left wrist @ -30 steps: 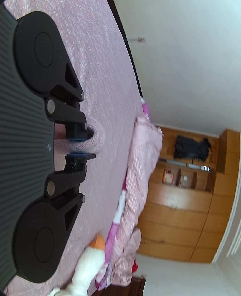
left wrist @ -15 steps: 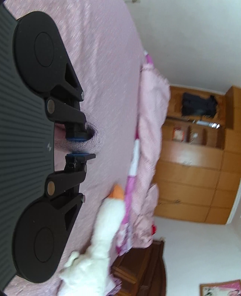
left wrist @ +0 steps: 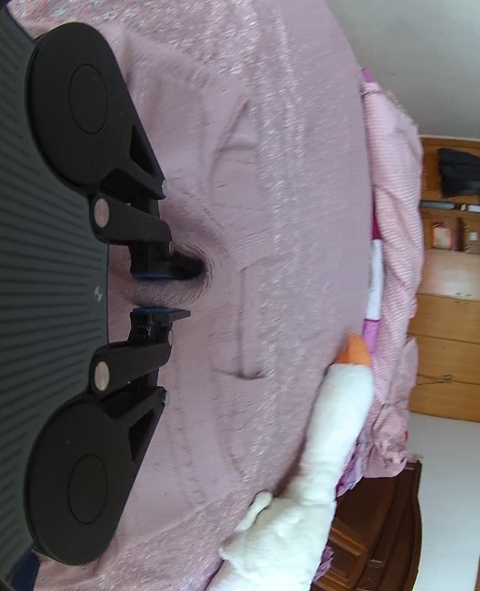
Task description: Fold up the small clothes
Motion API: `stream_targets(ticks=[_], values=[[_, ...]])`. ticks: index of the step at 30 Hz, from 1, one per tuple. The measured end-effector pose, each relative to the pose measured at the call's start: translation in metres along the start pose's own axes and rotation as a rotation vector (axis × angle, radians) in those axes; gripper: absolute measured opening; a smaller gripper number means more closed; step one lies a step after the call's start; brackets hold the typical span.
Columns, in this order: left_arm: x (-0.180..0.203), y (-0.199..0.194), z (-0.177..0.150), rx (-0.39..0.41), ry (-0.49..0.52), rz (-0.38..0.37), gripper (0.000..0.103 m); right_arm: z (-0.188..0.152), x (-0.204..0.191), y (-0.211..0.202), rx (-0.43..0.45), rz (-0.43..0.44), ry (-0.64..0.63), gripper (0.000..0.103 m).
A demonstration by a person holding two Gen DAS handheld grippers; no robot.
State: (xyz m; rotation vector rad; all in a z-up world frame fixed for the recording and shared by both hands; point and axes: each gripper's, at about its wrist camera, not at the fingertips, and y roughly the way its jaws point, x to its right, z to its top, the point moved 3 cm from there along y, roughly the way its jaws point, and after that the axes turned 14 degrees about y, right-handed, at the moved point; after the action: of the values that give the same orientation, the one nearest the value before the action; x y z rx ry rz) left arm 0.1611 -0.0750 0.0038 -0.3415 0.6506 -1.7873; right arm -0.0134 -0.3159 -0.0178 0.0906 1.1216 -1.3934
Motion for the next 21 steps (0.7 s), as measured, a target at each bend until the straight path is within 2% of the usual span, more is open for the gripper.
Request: stream_targets(ticks=[3, 5, 7, 12, 17, 21], values=[[-0.001, -0.002, -0.006, -0.031, 0.006, -0.030, 0.033, 0.000, 0.001, 0.000, -0.003, 0.002, 0.001, 0.082], [-0.002, -0.008, -0.010, -0.042, 0.003, -0.053, 0.050, 0.001, 0.000, 0.000, -0.003, 0.002, 0.003, 0.082], [-0.006, -0.019, -0.014, -0.044, 0.001, -0.070, 0.056, 0.001, -0.003, 0.000, -0.007, 0.003, 0.005, 0.083], [-0.017, -0.050, -0.025, -0.045, 0.043, -0.070, 0.067, 0.010, -0.018, 0.003, -0.033, 0.045, 0.012, 0.083], [-0.042, -0.077, -0.040, -0.075, 0.065, 0.012, 0.068, 0.022, -0.046, 0.022, -0.093, 0.099, 0.010, 0.083], [-0.072, -0.088, -0.053, -0.108, 0.030, 0.089, 0.068, 0.029, -0.071, 0.048, -0.155, 0.134, 0.015, 0.083]])
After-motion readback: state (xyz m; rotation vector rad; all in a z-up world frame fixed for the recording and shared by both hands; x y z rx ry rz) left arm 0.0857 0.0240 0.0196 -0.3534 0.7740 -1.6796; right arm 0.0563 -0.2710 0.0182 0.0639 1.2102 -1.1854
